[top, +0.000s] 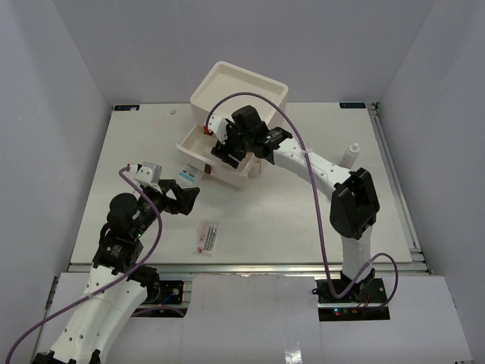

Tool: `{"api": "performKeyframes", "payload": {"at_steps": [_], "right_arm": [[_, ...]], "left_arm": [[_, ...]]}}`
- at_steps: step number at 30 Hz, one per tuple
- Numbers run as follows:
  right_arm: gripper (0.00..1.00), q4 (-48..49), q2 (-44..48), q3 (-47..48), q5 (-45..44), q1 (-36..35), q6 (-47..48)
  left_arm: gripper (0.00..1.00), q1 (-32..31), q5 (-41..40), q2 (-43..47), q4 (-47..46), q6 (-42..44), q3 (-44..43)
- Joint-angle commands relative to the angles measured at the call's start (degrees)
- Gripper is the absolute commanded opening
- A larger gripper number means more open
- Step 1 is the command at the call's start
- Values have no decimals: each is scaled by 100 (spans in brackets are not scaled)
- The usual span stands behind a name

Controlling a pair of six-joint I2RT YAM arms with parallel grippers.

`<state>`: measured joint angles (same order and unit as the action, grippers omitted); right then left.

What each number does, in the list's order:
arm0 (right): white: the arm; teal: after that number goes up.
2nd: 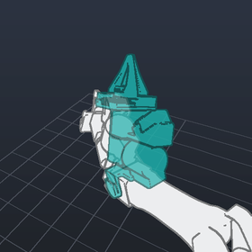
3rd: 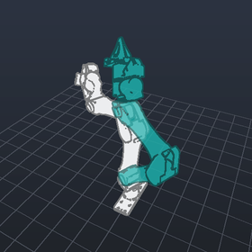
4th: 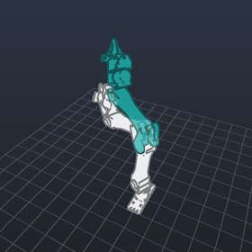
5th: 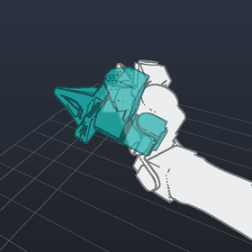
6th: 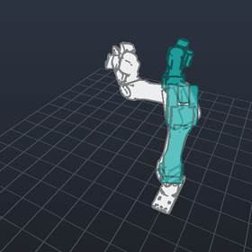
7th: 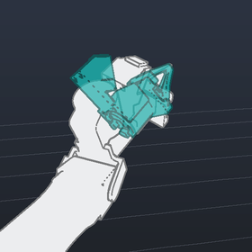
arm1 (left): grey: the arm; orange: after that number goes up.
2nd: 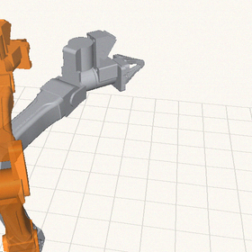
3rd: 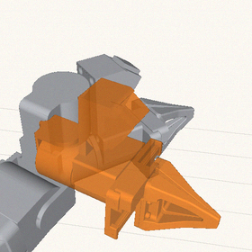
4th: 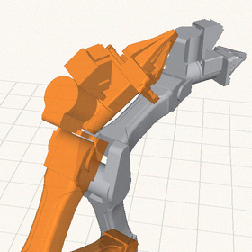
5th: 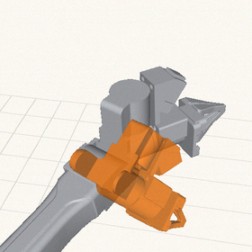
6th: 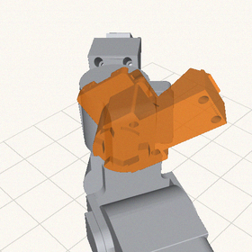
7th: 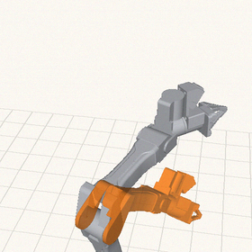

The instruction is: Organize the makeup

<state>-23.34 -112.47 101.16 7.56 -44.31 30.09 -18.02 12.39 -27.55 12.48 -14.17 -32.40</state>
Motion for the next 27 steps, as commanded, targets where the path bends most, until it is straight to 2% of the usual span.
{"api": "performKeyframes", "payload": {"at_steps": [1,4,7,9,11,12,14,15,18,22,24,25,27], "right_arm": [[76,154,586,213,332,-16,-25],[79,-99,1241,-133,821,17,186],[79,-480,2035,-687,1846,380,591],[78,-637,2743,-1001,3041,1174,747],[77,-680,3333,-1558,3786,1956,602],[77,-673,3494,-1936,4276,2648,586],[77,-614,4029,-2519,4524,3418,631],[77,-510,4209,-2826,4530,3985,531],[78,213,4780,-3966,4509,4981,-97],[80,2032,5291,-5484,3970,6087,-1348],[85,3030,5301,-6091,3722,6312,-1536],[92,3424,5280,-6306,3264,6354,-1672],[98,3928,5168,-6574,2862,6374,-1753]], "left_arm": [[98,0,-16,64,35,46,-29],[98,0,27,79,31,51,-29],[98,0,101,90,18,53,-29],[98,0,181,93,16,62,-29],[98,0,225,101,0,64,-29],[98,0,270,109,0,64,-29],[98,0,310,109,-26,55,-21],[98,0,343,109,-18,47,-29],[98,0,392,109,-26,47,-20],[98,-2,439,118,-46,44,-21],[98,0,450,119,-52,46,-20],[98,0,461,125,-46,46,-20],[98,-8,475,128,-53,46,-20]]}}
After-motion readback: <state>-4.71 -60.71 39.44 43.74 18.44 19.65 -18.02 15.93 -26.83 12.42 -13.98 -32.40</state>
